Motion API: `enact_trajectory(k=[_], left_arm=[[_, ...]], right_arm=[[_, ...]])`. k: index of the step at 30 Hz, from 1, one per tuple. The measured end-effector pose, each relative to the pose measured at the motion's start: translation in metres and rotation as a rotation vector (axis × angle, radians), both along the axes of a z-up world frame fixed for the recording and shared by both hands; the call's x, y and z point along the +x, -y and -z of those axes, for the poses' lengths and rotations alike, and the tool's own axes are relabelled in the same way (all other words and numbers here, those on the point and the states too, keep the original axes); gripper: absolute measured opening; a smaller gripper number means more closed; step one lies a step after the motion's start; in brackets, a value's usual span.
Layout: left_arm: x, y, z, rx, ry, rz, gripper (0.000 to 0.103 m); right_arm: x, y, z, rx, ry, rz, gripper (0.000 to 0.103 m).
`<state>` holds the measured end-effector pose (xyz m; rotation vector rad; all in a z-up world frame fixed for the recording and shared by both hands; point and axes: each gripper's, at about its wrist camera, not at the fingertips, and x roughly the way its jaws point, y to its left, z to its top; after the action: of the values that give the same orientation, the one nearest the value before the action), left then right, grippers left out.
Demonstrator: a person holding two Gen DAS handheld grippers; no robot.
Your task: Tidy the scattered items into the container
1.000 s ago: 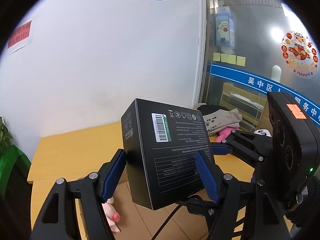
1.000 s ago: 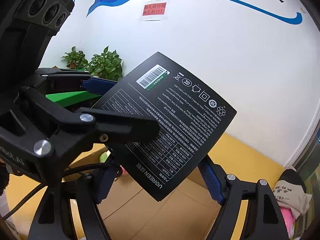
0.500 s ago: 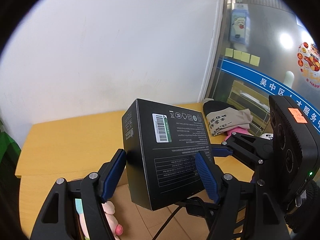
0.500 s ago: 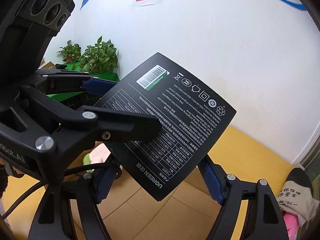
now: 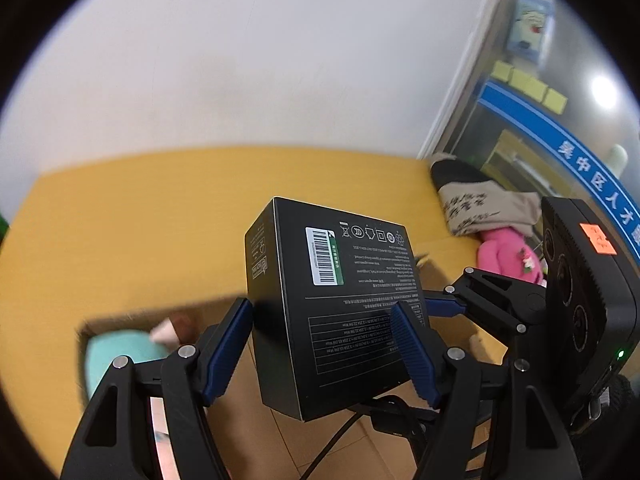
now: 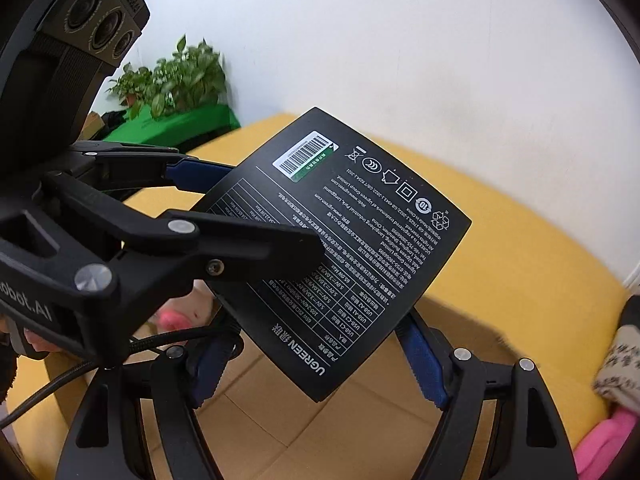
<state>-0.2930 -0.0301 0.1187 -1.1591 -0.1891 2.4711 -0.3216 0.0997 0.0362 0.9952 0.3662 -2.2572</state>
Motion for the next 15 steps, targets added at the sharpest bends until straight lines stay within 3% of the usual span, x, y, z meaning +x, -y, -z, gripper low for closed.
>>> enact_trajectory(k=[8, 15], left_arm=[[-0.014, 0.004, 0.063, -0.005, 0.169, -0.074, 0.070], [-0.014, -0.011, 0.077, -0.127, 0.197, -0.107, 0.069]], right_arm=[[-0.042, 0.018, 0.070, 0.044, 0.162, -0.035, 0.082], [-0.039, -0.004, 0.100, 0.068, 0.226, -0.028, 0.081]])
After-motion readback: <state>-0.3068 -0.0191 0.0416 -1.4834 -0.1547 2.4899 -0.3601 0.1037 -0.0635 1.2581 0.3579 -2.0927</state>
